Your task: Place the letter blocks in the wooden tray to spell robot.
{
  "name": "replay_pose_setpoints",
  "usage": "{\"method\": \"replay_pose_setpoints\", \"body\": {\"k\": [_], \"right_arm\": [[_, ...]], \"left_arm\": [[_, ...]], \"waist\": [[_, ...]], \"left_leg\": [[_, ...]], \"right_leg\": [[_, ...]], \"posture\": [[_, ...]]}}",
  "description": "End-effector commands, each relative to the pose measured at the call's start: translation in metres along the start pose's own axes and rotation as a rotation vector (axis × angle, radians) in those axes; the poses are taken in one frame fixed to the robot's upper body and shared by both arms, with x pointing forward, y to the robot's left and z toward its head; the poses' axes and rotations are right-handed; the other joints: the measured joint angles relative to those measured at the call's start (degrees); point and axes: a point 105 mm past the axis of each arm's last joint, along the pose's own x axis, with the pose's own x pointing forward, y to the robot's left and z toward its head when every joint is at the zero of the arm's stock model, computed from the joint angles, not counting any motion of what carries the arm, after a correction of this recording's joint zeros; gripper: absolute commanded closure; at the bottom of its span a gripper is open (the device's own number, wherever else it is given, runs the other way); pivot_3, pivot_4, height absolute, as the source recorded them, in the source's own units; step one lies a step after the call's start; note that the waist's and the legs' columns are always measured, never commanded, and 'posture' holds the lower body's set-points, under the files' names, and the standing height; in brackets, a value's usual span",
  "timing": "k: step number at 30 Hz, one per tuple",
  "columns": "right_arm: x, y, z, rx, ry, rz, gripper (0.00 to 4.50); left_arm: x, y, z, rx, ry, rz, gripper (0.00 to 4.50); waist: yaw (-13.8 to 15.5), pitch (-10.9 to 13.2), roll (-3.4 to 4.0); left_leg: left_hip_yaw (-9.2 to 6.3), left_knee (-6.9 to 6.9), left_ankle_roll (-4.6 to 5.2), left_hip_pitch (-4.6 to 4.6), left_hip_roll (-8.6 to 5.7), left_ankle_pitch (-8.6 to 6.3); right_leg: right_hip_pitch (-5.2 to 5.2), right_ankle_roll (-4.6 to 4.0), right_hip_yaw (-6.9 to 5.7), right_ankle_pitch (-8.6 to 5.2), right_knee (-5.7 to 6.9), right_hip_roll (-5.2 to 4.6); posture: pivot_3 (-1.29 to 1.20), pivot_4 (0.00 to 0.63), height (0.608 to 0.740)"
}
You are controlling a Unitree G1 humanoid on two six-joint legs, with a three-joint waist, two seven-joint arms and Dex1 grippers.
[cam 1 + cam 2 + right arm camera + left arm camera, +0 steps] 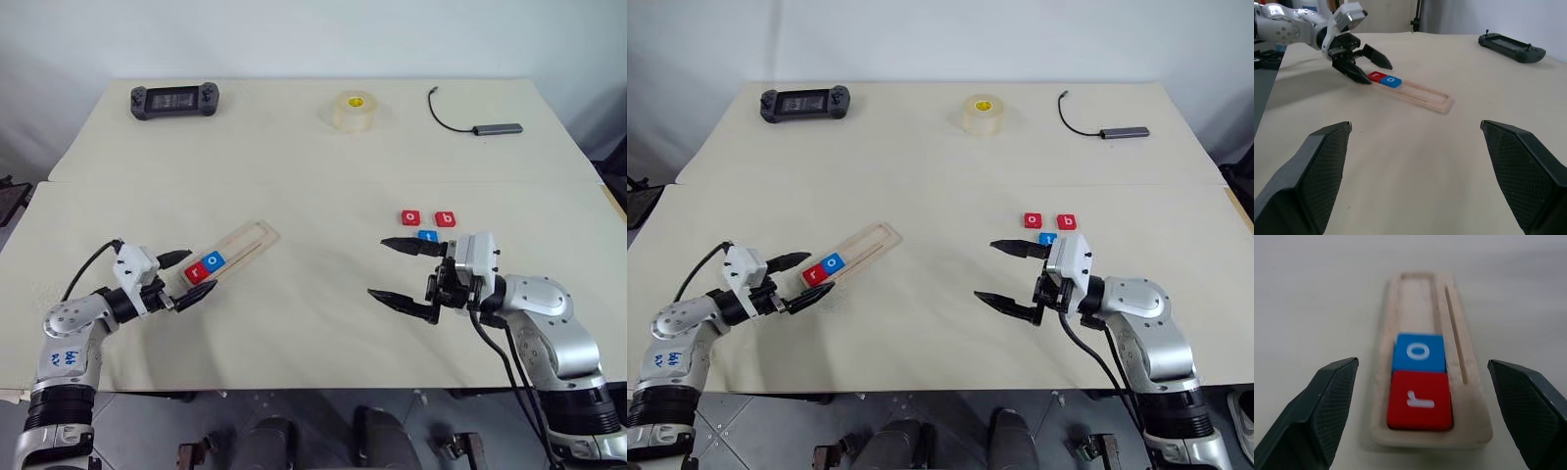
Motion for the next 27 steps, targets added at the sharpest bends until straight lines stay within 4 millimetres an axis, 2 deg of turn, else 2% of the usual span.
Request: {"method": "replay_pose_setpoints", "body": {"k": [1,10,15,17,22,24,27], "right_arm": [[-0.002,0.001,0.013,-0.045,-0.025,-0.018,0.07],[0.001,-0.001,0.016,-0.057,-0.033,-0.039,0.07],[0.001,-0.002,0.015,-0.059,-0.035,-0.043,0.00],[0.000,-0.001,0.014,-0.056,-0.032,-0.045,0.00],[-0.014,-0.001,0.008,-0.064,0.020,-0.071,0.00],[-0.026,-0.004,0.006,-0.071,0.052,-0.105,0.00],[-0.045,-0.006,0.004,-0.074,0.097,-0.169,0.00]], "left_arm": [[0.001,0.003,-0.002,0.016,0.017,0.011,0.00],[0.009,-0.002,-0.016,-0.024,0.077,-0.050,0.00],[0.009,0.005,-0.018,-0.003,0.087,-0.027,1.09],[0.010,0.006,-0.016,-0.026,0.044,-0.015,1.09],[0.029,-0.022,0.014,0.059,-0.078,-0.182,1.09],[0.046,-0.035,0.028,0.098,-0.110,-0.266,1.09],[0.073,-0.067,0.051,0.190,-0.161,-0.439,1.09]], "waist": [[0.1,0.0,0.00],[0.5,0.0,0.00],[0.7,0.0,0.02],[0.7,0.0,0.03],[1.3,0.0,0.02],[1.7,0.0,0.01],[2.4,0.0,-0.04]], "left_leg": [[0.00,0.02,0.00,0.00,0.00,0.00],[-0.01,0.06,0.02,0.06,-0.03,0.01],[-0.01,0.07,0.03,0.10,-0.05,0.02],[0.00,0.07,0.03,0.11,-0.05,0.03],[-0.01,0.08,0.03,0.08,-0.07,0.04],[-0.05,0.08,0.06,0.01,-0.12,0.05],[-0.11,0.12,0.12,-0.06,-0.20,0.07]], "right_leg": [[0.01,0.00,0.00,0.00,0.00,-0.01],[0.07,0.00,0.02,0.00,0.05,-0.06],[0.08,0.00,0.03,0.00,0.10,-0.07],[0.08,0.00,0.03,0.00,0.11,-0.07],[0.08,0.00,0.03,0.00,0.11,-0.08],[0.07,0.01,0.01,0.01,0.08,-0.11],[0.10,0.05,-0.01,0.03,0.03,-0.13]], "posture": [[0.00,0.150,0.740],[0.00,0.150,0.740],[0.00,0.150,0.740],[0.00,0.150,0.740],[0.00,0.150,0.740],[0.00,0.150,0.740],[0.00,0.150,0.740]]}}
